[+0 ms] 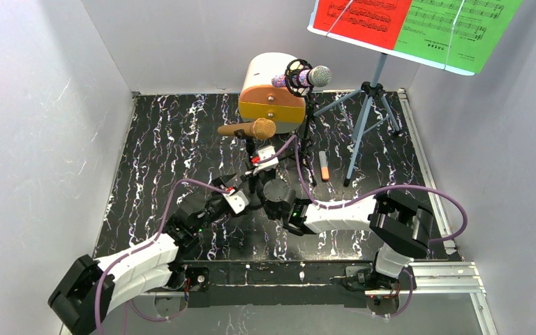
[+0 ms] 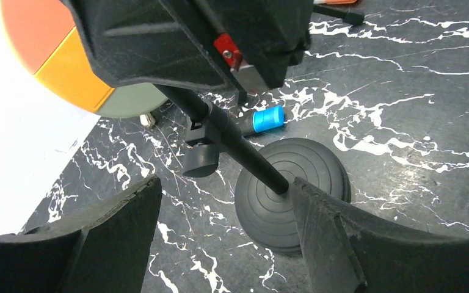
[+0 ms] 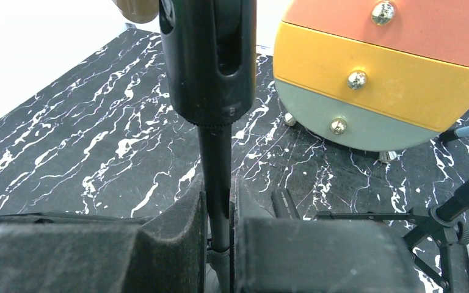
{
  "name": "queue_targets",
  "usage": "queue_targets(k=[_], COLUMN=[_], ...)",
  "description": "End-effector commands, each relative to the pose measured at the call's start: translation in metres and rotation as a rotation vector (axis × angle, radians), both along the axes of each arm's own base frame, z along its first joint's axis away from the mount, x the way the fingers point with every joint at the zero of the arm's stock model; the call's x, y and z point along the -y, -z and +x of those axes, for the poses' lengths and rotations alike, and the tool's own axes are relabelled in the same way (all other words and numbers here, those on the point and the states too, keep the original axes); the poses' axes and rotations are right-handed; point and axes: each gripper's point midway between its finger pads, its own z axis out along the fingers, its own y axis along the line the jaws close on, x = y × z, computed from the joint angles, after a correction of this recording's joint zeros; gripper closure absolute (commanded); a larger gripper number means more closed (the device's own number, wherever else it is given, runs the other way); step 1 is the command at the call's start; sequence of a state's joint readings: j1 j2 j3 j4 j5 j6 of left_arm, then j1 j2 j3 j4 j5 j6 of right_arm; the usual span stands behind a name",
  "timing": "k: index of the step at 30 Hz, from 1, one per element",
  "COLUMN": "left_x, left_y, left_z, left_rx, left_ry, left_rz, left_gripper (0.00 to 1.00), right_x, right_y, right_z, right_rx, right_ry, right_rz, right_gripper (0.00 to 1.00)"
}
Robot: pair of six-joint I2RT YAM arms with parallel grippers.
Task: Pack up the instrument practice props
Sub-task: Adjust the microphone stand with the microphone at the center of the board.
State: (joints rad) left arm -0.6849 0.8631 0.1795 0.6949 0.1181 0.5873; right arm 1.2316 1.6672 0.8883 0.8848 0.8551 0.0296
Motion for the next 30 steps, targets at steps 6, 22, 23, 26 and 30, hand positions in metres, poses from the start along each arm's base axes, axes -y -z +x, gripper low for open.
queue_targets(k=[6,22,23,26,30], left_x=[0.002,-0.012,-0.013,-0.014,-0.015], left_y=[-0.029,-0.034,-0.034,-0.035,-0.036], left_z=[0.008,-0.006,-0.008,-0.013,-0.017], left_rx=[0.084,0.056,0.05,0.037,0.024], left_ry=[-0.033,-0.054,-0.049,-0.039,-0.024], left_rz=[-0.095,-0.129,-0.121,-0.105,-0.09], left_gripper=[0.27,0.27,0.27,0.27,0.27], right_x=[-0.023,-0.007,-0.004,0.002,0.002], right_y=[-0.006,-0.023,-0.025,-0.03,-0.034], right_z=[-0.029,-0.048,-0.05,-0.052,-0.053], right_rx=[-0.004,0.011,0.025,0.067,0.104], right_ry=[-0.231,-0.751,-0.803,-0.911,-1.054], right_rz=[0.014,0.075,0.069,0.043,0.018], right_gripper=[0.74,0.32,0.31,0.27,0.25])
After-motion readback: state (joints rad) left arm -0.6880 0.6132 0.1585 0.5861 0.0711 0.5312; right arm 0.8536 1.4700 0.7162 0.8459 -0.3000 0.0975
